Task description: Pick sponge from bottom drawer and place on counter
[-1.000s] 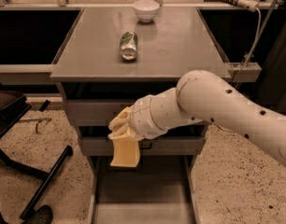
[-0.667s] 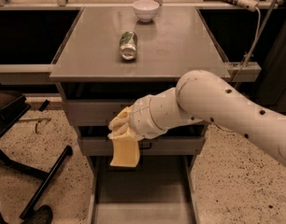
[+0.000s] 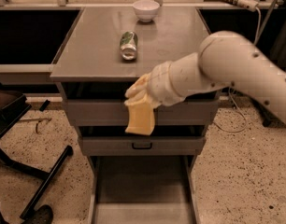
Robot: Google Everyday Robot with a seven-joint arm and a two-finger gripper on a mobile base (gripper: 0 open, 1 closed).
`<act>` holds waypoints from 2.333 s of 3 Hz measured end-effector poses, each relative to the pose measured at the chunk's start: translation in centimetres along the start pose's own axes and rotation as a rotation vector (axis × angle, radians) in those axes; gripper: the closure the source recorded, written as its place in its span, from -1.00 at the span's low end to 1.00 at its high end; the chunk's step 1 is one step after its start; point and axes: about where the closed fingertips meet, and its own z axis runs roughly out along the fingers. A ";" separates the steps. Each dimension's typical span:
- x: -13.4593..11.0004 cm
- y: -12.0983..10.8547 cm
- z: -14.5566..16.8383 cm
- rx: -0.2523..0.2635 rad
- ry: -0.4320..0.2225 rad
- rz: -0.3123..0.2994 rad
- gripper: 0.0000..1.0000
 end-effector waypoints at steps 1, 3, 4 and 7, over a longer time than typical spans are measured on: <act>0.8 -7.1 -6.4 0.150 0.014 -0.004 1.00; 0.4 -14.0 -12.7 0.285 0.029 -0.034 1.00; 0.4 -14.0 -12.7 0.285 0.029 -0.034 1.00; 5.2 -23.2 -4.7 0.228 0.051 -0.103 1.00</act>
Offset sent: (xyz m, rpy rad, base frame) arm 0.1278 -0.1480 0.1725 -0.0030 -0.2949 -0.2418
